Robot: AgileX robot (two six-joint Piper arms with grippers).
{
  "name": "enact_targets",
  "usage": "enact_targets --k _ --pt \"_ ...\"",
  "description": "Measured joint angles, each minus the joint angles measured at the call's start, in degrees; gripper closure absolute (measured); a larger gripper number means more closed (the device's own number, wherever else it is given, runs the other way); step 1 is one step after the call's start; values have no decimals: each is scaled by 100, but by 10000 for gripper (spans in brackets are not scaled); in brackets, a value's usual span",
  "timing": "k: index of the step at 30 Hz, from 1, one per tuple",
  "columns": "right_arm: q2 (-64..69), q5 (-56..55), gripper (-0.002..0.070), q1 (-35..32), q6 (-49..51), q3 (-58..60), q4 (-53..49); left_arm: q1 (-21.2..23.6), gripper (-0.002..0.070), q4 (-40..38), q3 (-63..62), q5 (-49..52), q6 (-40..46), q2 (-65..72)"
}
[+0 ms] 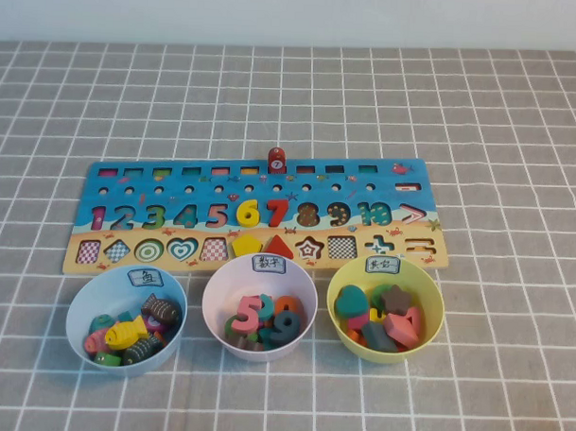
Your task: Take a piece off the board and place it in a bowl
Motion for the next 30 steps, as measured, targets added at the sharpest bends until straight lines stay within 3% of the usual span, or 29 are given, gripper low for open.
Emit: enact_targets --k 26,30 --pt "0 -251 694 0 0 0 519 0 672 0 0 0 0 0" --pt "0 -525 694 0 0 0 1008 0 672 0 0 0 0 0"
